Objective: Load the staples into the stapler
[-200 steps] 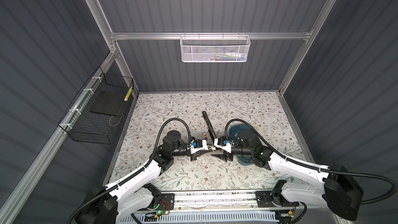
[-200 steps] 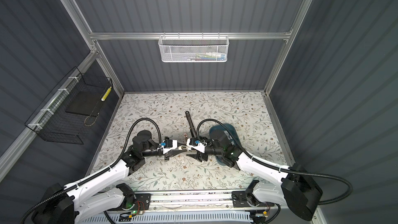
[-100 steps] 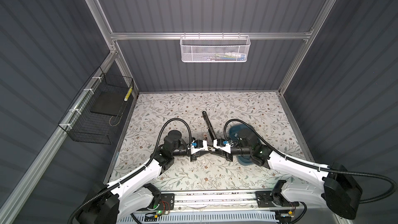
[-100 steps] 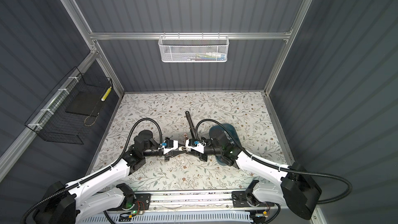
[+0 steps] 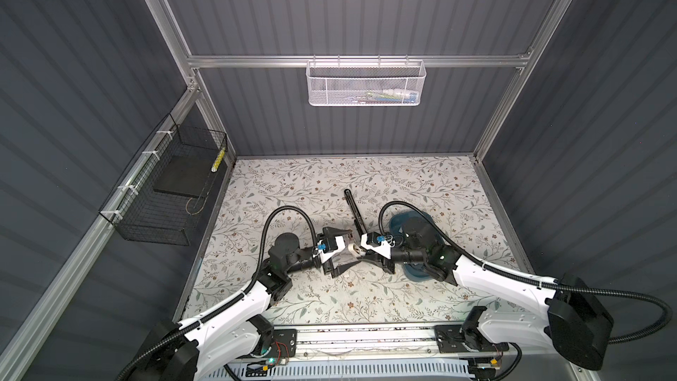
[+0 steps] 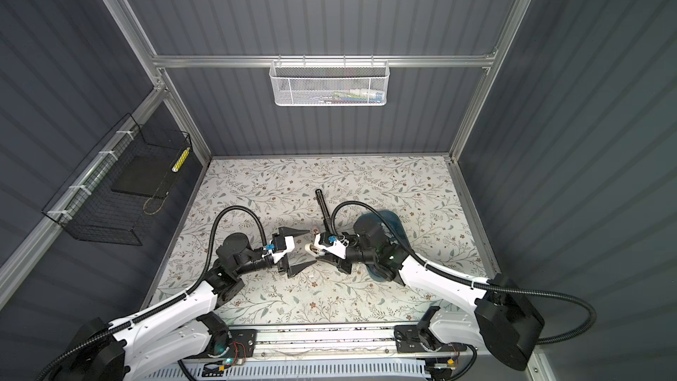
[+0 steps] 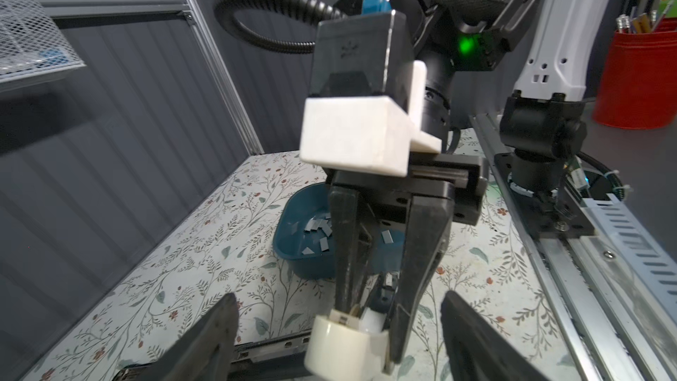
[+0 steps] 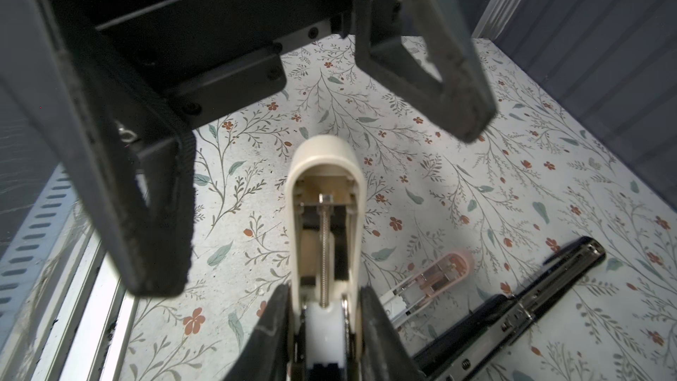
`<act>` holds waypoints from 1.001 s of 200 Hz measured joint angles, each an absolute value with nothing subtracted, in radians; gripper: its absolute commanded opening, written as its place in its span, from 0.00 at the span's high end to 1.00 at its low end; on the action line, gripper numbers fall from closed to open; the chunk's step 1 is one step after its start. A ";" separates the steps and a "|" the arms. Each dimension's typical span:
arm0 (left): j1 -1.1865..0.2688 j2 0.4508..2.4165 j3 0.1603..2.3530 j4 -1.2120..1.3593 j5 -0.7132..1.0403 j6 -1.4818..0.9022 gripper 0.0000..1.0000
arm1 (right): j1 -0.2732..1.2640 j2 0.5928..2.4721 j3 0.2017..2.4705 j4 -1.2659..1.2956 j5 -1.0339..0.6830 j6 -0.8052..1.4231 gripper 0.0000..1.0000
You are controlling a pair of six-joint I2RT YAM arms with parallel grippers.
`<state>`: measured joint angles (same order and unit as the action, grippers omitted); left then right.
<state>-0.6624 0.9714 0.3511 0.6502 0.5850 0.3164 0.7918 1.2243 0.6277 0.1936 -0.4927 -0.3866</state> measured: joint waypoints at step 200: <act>-0.662 0.855 0.227 0.764 -0.332 0.088 0.00 | 0.773 1.250 0.851 0.147 0.045 0.260 1.00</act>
